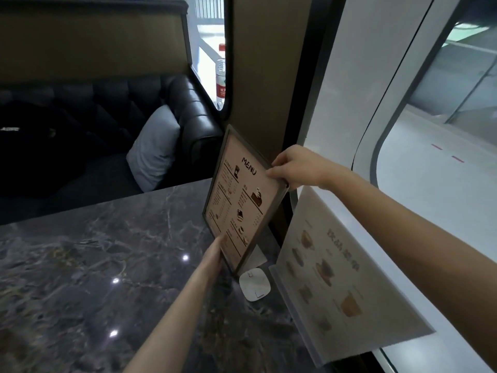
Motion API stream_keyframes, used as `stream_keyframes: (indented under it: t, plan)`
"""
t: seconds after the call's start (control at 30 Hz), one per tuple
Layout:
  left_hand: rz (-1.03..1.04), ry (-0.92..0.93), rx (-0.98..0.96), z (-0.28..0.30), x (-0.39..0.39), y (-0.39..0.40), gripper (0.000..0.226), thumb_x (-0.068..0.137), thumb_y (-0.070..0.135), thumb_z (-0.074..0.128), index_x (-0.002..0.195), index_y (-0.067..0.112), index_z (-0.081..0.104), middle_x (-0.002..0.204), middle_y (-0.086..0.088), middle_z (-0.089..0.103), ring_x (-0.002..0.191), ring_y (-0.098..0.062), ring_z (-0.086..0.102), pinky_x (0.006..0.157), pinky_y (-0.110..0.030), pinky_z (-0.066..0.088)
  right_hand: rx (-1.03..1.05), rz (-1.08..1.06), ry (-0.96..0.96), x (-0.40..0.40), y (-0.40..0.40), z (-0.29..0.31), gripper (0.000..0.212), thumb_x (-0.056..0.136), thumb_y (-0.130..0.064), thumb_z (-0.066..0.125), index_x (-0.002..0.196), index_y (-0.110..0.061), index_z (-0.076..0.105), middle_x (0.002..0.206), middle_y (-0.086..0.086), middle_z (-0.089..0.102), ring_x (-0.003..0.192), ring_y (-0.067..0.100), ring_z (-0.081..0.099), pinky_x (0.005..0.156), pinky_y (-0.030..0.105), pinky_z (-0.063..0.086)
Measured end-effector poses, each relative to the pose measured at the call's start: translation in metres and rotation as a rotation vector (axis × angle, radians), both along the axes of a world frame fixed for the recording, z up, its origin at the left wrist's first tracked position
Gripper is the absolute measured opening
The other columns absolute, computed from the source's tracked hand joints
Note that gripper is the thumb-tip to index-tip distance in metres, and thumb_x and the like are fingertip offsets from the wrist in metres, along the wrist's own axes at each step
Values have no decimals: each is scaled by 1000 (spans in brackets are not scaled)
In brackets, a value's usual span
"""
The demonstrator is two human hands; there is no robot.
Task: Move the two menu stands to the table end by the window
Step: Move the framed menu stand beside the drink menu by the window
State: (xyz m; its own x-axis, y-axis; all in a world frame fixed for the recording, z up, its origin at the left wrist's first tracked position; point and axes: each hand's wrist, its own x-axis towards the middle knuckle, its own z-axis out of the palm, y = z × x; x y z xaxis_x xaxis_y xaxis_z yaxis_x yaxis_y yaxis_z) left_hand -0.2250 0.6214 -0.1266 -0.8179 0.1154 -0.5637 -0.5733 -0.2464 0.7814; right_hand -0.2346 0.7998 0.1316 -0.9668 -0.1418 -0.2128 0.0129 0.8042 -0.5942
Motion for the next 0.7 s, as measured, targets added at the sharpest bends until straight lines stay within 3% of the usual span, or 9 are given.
stream_keyframes:
  t: [0.13,0.27,0.37,0.57,0.7]
  plan:
    - [60,-23,56,-6,-2,8,32,97,35,38,108,17,61,96,-4,73,82,-15,72,60,-28,57,-49,-25,-10,-9,1,-5,10,85,-19,61,86,-9,63,74,-3,64,63,9,65,46,14,54]
    - [58,12,39,-14,0,16,40,96,38,40,123,15,57,116,-10,67,110,-26,62,88,-38,51,-87,-76,23,-9,2,-9,7,84,-18,63,84,-11,63,73,-4,63,63,9,64,47,15,54]
    - [37,-3,59,-17,2,15,46,94,41,45,131,15,51,127,-11,62,118,-27,57,103,-43,44,-95,-81,69,-9,2,-12,10,84,-16,63,87,-6,64,79,1,65,68,11,65,50,18,56]
    - [16,57,75,-24,3,13,49,90,43,51,131,17,50,129,-10,61,118,-26,57,99,-38,45,-104,-67,70,-13,3,-13,8,84,-14,63,83,-6,64,68,-6,60,60,9,63,40,11,50]
    - [-7,133,65,-24,9,12,72,73,55,63,134,23,45,133,1,57,122,-17,53,108,-39,38,-110,-77,73,-15,3,-14,10,84,-12,63,76,-7,61,64,-6,59,57,9,63,37,12,48]
